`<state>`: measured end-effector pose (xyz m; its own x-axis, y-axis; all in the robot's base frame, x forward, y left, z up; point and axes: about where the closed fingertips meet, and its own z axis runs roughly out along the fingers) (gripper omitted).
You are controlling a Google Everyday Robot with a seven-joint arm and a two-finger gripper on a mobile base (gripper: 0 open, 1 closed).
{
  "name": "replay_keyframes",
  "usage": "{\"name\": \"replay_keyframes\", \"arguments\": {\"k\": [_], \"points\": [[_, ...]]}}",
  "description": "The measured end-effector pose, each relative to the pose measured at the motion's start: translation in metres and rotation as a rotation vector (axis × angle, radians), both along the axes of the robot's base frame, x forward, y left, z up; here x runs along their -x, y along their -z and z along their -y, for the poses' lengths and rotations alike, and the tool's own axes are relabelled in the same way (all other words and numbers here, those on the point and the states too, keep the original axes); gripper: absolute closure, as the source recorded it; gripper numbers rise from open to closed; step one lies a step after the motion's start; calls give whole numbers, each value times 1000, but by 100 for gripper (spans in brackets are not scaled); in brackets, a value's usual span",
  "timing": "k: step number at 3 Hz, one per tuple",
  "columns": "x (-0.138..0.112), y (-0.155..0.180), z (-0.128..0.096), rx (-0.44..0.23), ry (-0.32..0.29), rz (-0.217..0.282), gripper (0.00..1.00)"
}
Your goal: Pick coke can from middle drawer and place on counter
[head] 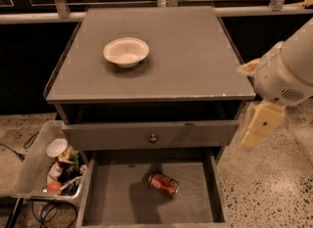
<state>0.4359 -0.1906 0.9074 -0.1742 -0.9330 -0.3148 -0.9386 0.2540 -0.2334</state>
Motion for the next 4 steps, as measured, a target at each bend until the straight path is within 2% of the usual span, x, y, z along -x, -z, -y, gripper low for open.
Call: {"name": "replay_keyframes", "arguments": {"k": [1,2,4], "points": [[2,53,-11,-100,-24,10,0],[-3,52,-13,-105,-20,37,0],[4,51,-17,-127,-35,38,0]]}}
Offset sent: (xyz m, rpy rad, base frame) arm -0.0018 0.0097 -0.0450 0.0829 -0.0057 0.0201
